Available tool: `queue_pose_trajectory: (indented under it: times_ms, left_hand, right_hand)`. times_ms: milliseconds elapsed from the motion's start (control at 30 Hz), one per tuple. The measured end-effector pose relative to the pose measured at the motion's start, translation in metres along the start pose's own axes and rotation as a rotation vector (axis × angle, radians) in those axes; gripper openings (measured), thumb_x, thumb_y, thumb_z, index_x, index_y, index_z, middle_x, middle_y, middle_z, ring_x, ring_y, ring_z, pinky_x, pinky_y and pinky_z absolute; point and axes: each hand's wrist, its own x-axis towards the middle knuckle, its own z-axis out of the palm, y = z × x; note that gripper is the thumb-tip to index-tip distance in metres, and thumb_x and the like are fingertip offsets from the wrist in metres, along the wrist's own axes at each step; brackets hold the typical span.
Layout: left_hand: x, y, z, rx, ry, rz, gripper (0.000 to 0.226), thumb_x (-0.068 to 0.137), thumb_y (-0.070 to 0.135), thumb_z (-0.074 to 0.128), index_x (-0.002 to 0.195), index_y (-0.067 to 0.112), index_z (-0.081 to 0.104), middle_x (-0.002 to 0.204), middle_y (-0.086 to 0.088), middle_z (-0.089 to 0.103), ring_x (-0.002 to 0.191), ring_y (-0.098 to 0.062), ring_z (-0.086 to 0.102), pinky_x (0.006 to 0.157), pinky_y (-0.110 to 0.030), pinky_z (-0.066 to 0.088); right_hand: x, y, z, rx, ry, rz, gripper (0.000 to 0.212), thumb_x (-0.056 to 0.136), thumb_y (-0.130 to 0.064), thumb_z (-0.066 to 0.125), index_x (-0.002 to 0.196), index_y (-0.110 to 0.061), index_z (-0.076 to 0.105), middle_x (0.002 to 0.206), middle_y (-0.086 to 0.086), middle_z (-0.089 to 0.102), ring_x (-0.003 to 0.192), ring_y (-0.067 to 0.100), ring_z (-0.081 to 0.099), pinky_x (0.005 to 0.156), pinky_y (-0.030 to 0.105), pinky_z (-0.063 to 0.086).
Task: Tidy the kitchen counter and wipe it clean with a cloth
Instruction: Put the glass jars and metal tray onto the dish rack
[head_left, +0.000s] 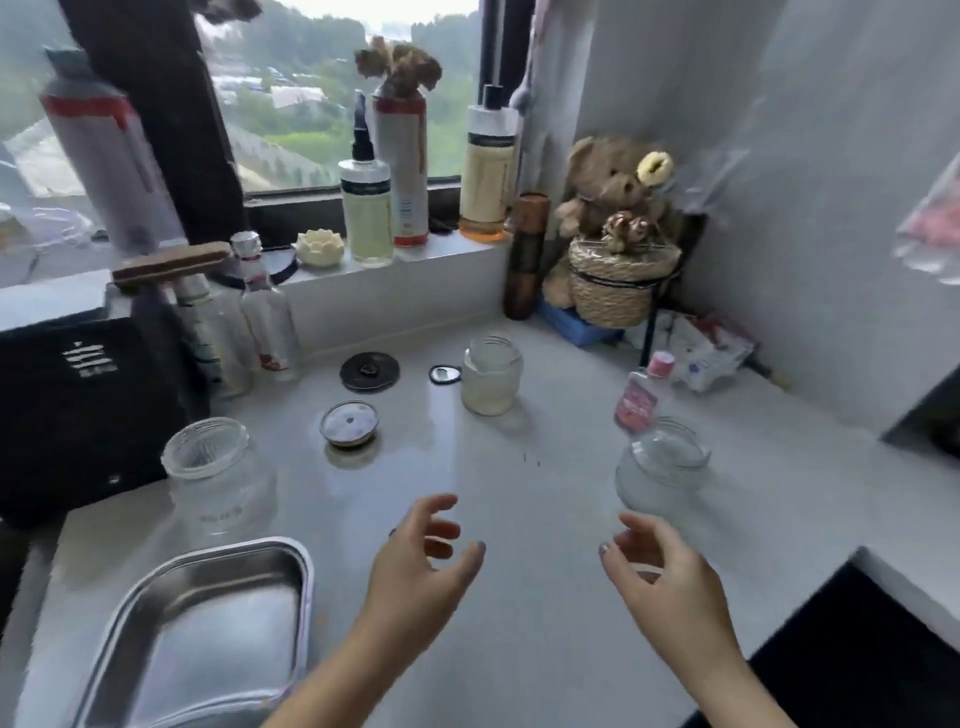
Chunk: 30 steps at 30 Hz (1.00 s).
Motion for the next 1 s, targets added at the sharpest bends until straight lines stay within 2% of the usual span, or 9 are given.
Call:
queue_pose_trajectory:
  times_ms: [167,333,467,633,733,833,933,1000]
  left_hand:
    - [0.016,0.008,0.095,0.036,-0.194,-0.006,0.058,0.072,0.028,0.070,0.123,0.033,0.041,0.110,0.008,0.053,0.102,-0.011,0.050,0.084,-0.024,0.037]
    - [0.030,0.011,0.136,0.079,-0.223,-0.039,0.066,0.071,0.029,0.070,0.127,0.036,0.035,0.115,0.010,0.049,0.111,-0.011,0.044,0.089,-0.023,0.034]
    - [0.032,0.001,0.127,0.140,-0.139,-0.056,0.066,0.071,0.030,0.070,0.125,0.040,0.034,0.115,0.013,0.049,0.111,-0.009,0.044,0.088,-0.022,0.034]
    - [0.023,-0.008,0.099,0.180,-0.018,-0.082,0.071,0.069,0.029,0.073,0.124,0.044,0.031,0.119,0.016,0.047,0.116,-0.010,0.041,0.091,-0.022,0.032]
    - [0.014,-0.006,0.078,0.204,0.033,-0.064,0.079,0.058,0.041,0.071,0.118,0.053,0.021,0.120,0.023,0.041,0.118,-0.005,0.036,0.095,-0.022,0.030]
    - [0.004,-0.002,0.047,0.197,0.095,-0.065,0.089,0.049,0.049,0.067,0.118,0.057,0.011,0.130,0.022,0.036,0.124,-0.003,0.031,0.103,-0.025,0.030]
    - [-0.011,-0.002,0.007,0.129,0.200,-0.091,0.102,0.041,0.051,0.073,0.123,0.056,0.014,0.137,0.021,0.034,0.130,-0.003,0.030,0.109,-0.033,0.032]
    - [-0.025,-0.005,-0.021,0.043,0.296,-0.098,0.106,0.036,0.050,0.078,0.125,0.057,0.021,0.136,0.024,0.038,0.126,0.002,0.037,0.106,-0.026,0.036]
  right_hand:
    - [0.032,0.042,-0.049,-0.115,0.159,0.095,0.045,0.072,-0.015,0.073,0.114,-0.012,0.056,0.103,0.007,0.060,0.102,0.023,0.057,0.085,0.032,0.045]
    - [0.088,0.063,-0.048,-0.105,0.090,0.080,0.084,0.065,-0.017,0.078,0.135,-0.010,0.033,0.134,0.014,0.044,0.126,0.026,0.040,0.105,0.034,0.032]
    - [0.120,0.067,-0.022,-0.054,0.056,0.022,0.103,0.054,-0.017,0.086,0.139,-0.012,0.026,0.140,0.014,0.039,0.129,0.028,0.036,0.102,0.029,0.031]
    - [0.120,0.058,-0.005,-0.015,0.101,0.006,0.099,0.045,-0.018,0.090,0.130,-0.011,0.039,0.130,0.015,0.051,0.120,0.031,0.048,0.096,0.037,0.040]
    - [0.098,0.033,0.018,0.046,-0.055,-0.106,0.099,0.043,-0.022,0.089,0.129,-0.015,0.040,0.129,0.007,0.052,0.120,0.024,0.048,0.099,0.031,0.038]
    - [0.068,-0.010,0.046,0.160,-0.269,-0.194,0.099,0.042,-0.031,0.088,0.127,-0.025,0.039,0.123,-0.006,0.052,0.116,0.012,0.048,0.093,0.021,0.036]
    - [0.036,-0.056,0.073,0.284,-0.468,-0.224,0.091,0.035,-0.046,0.082,0.115,-0.048,0.037,0.115,-0.022,0.055,0.107,-0.004,0.052,0.084,0.011,0.039]
    - [0.013,-0.084,0.091,0.345,-0.574,-0.235,0.083,0.030,-0.051,0.077,0.104,-0.057,0.038,0.105,-0.029,0.059,0.099,-0.014,0.054,0.076,0.006,0.042]
